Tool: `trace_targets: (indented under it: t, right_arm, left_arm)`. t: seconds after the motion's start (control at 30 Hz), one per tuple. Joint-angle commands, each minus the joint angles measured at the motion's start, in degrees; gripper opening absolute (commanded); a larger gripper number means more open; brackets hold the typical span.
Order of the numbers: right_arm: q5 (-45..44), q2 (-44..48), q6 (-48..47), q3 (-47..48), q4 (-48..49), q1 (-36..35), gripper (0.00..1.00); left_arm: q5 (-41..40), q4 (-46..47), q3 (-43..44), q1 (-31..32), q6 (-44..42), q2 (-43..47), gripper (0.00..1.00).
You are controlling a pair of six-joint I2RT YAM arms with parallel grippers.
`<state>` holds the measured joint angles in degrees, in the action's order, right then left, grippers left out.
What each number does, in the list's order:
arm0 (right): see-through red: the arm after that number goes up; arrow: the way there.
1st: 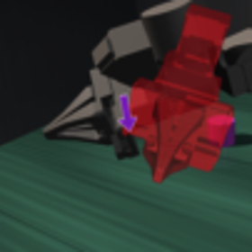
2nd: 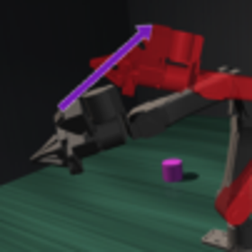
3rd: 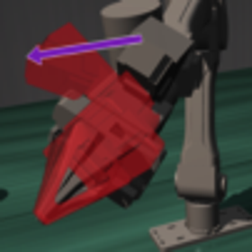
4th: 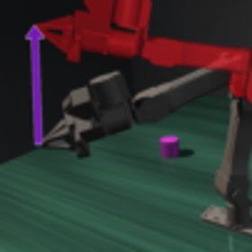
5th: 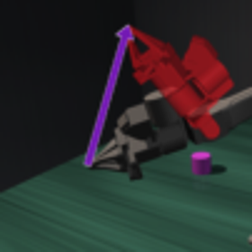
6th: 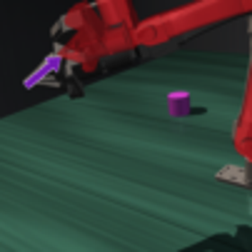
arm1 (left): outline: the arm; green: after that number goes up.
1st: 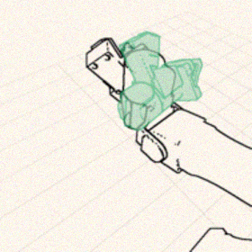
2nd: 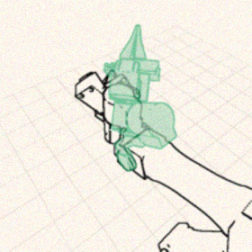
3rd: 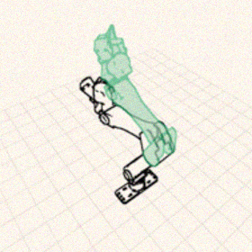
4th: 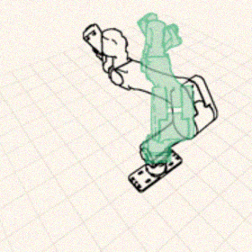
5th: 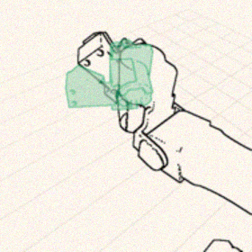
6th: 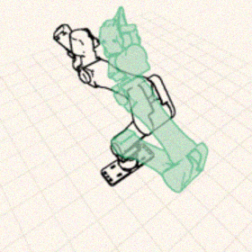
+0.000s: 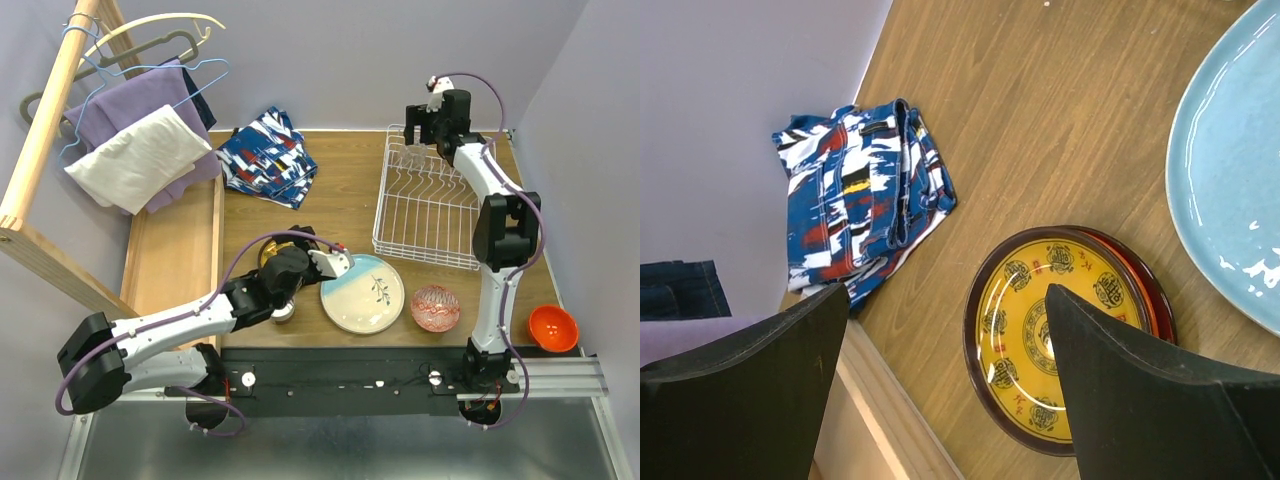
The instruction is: Load the mixed dishes into the dish rack
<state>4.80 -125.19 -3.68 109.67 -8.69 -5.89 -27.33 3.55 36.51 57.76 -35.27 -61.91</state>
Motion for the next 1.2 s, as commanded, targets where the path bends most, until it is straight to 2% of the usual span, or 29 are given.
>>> trace_targets:
  t: [0.0, 0.1, 0.17, 0.27, 0.33, 0.37, 0.43, 0.47, 0.57, 0.6, 0.73, 0.87, 1.03, 1.17]
  right_arm:
    - [0.4, -3.1, -2.3, 2.6, -6.3, -0.4, 1.0]
    - [-1.8, -2.9, -1.9, 2.8, -6.6, -0.5, 1.0]
    - [-2.2, -0.2, -2.2, 0.7, -5.7, -0.5, 1.0]
    - [-3.1, 2.4, -3.2, -1.2, -4.9, -0.5, 1.0]
    - [-3.7, 4.6, -3.4, -1.1, -6.9, -0.5, 1.0]
    - [-3.9, 5.1, -3.6, -1.1, -7.9, -0.6, 1.0]
    - [-3.4, 7.7, -4.1, -1.4, -11.1, -0.6, 1.0]
    - [-3.0, 8.8, -4.4, -2.3, -11.9, -0.6, 1.0]
    - [-3.0, 13.7, -4.9, -4.9, -13.6, -0.5, 1.0]
    - [-3.0, 15.0, -4.8, -6.9, -14.2, -0.5, 1.0]
    - [-2.6, 22.4, -4.1, -12.7, -15.6, -0.5, 1.0]
    - [-1.5, 30.2, -5.4, -19.0, -15.2, -0.5, 1.0]
    - [-1.6, 33.3, -5.6, -21.9, -16.5, -0.6, 1.0]
    - [-0.9, 35.4, -5.2, -24.1, -16.3, -0.6, 1.0]
  left_arm:
    - [1.0, 0.9, -0.5, -0.6, 1.3, 0.7, 0.89]
    - [-1.1, -0.6, 0.8, -1.8, 2.4, 0.8, 0.89]
    - [0.4, -5.0, 3.6, -7.4, 6.4, 0.9, 0.88]
    - [6.7, -15.5, 10.9, -17.7, 9.1, -1.4, 0.88]
    - [13.1, -23.8, 17.3, -20.6, 8.3, -5.6, 0.86]
    - [15.8, -27.1, 19.8, -21.8, 7.7, -7.1, 0.8]
    - [23.5, -36.5, 26.3, -24.1, 6.7, -10.2, 0.75]
    - [29.0, -38.7, 27.6, -24.4, 6.4, -10.5, 0.75]
    - [37.7, -47.7, 30.8, -24.5, 3.8, -10.4, 0.72]
    - [39.6, -52.5, 32.2, -24.5, 2.9, -10.2, 0.7]
    - [45.3, -58.9, 30.4, -24.4, 1.8, -6.7, 0.67]
    - [46.2, -61.6, 25.1, -22.3, 1.1, -3.6, 0.65]
    - [44.7, -62.3, 17.2, -18.0, -0.2, 0.0, 0.6]
    - [43.9, -61.5, 14.1, -13.4, -0.8, 0.8, 0.59]
